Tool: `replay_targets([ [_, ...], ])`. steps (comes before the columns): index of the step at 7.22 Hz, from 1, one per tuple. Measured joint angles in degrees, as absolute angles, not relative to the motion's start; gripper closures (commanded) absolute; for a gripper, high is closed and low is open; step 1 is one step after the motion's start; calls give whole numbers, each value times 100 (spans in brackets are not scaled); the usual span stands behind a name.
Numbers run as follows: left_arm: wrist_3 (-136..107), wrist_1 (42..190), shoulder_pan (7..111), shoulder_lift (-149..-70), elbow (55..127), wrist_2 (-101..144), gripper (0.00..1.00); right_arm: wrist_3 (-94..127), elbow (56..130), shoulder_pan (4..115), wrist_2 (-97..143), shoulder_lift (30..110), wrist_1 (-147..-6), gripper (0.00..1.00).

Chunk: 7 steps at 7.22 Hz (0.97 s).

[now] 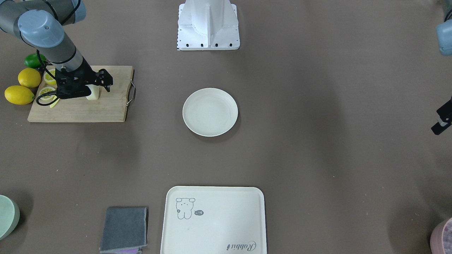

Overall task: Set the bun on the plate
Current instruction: 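Move the right gripper over the white bun on the cutting board, then lower the right gripper and close it on the white bun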

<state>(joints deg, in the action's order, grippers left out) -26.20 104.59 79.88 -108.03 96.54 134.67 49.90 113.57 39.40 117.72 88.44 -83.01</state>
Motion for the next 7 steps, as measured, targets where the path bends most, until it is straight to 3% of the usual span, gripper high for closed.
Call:
replay_targets([
  [5,-2641,10680,7941,-10735,9691,13282,2,5032,11355,3636,11543,9142,-8298,4],
  [6,-2649,10701,7939,-10730,9719,13236,2,5033,11355,3566,11533,9140,-8295,36],
  [7,-2652,10709,7937,-10723,9752,13219,2,5048,11355,3504,11500,9127,-8292,84],
])
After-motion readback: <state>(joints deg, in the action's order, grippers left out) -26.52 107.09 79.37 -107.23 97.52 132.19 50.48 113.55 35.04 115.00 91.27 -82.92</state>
